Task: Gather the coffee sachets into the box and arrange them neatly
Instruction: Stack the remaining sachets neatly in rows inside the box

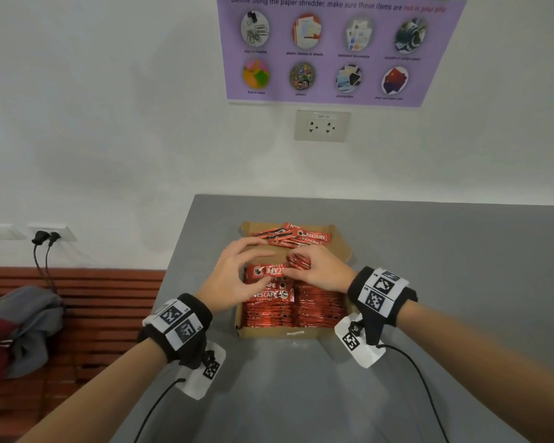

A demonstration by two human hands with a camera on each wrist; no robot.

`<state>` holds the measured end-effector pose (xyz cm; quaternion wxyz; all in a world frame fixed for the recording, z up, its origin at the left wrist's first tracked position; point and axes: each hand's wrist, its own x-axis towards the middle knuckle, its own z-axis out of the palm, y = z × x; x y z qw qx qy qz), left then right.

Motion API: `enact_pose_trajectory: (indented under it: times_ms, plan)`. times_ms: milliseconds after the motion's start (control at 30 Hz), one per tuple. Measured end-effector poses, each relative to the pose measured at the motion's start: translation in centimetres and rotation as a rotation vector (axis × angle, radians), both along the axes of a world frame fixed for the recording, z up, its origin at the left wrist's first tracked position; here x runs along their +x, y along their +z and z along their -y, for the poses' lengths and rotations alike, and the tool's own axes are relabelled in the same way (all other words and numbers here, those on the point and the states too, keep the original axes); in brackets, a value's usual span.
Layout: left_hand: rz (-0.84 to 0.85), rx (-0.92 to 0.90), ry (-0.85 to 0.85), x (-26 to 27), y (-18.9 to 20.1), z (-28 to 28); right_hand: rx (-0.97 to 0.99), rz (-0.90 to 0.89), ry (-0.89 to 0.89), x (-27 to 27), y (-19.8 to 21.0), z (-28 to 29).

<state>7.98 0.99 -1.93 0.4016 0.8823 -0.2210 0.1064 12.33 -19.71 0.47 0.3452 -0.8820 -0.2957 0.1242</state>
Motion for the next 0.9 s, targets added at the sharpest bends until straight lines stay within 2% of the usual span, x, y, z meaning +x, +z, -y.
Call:
enact_pose_trajectory:
  times_ms: [67, 133, 233, 300, 433, 533, 600, 700, 800, 900]
  plan:
    - [0.066, 0.147, -0.002, 0.3, 0.0, 0.5, -0.046, 0.015, 0.058, 0.1, 0.2, -0.5]
    - [0.023, 0.154, 0.022, 0.4, 0.4, 1.1, -0.031, 0.082, 0.04, 0.1, 0.4, -0.9]
    - [-0.208, -0.053, 0.05, 0.6, 1.0, 1.4, 0.149, 0.158, -0.089, -0.2, 0.6, -0.8]
    - [-0.277, -0.184, 0.085, 0.2, 1.0, 1.6, 0.228, 0.176, -0.152, -0.4, 0.5, -0.7]
    - [-0.4, -0.565, 0.188, 0.0, 1.1, 2.0, 0.115, 0.12, -0.148, -1.3, -0.4, -1.2]
    - [-0.51, -0.689, 0.125, -0.2, 1.0, 2.0, 0.123, 0.113, -0.178, -1.7, -1.0, -1.7]
    - [-0.491, -0.642, 0.141, -0.3, 0.7, 1.4, 0.13, 0.091, -0.184, -1.5, -1.0, -1.7]
    - [-0.352, -0.347, 0.182, -0.1, 0.1, -0.3, -0.05, 0.028, -0.108, -1.1, -1.1, -1.3]
    - [-0.396, -0.09, 0.051, -0.4, 0.0, -1.1, -0.168, -0.153, -0.019, -1.3, -1.6, -1.1]
    - [-0.425, -0.018, 0.018, -0.6, -0.2, -1.0, -0.208, -0.173, 0.021, -1.6, -2.2, -1.2]
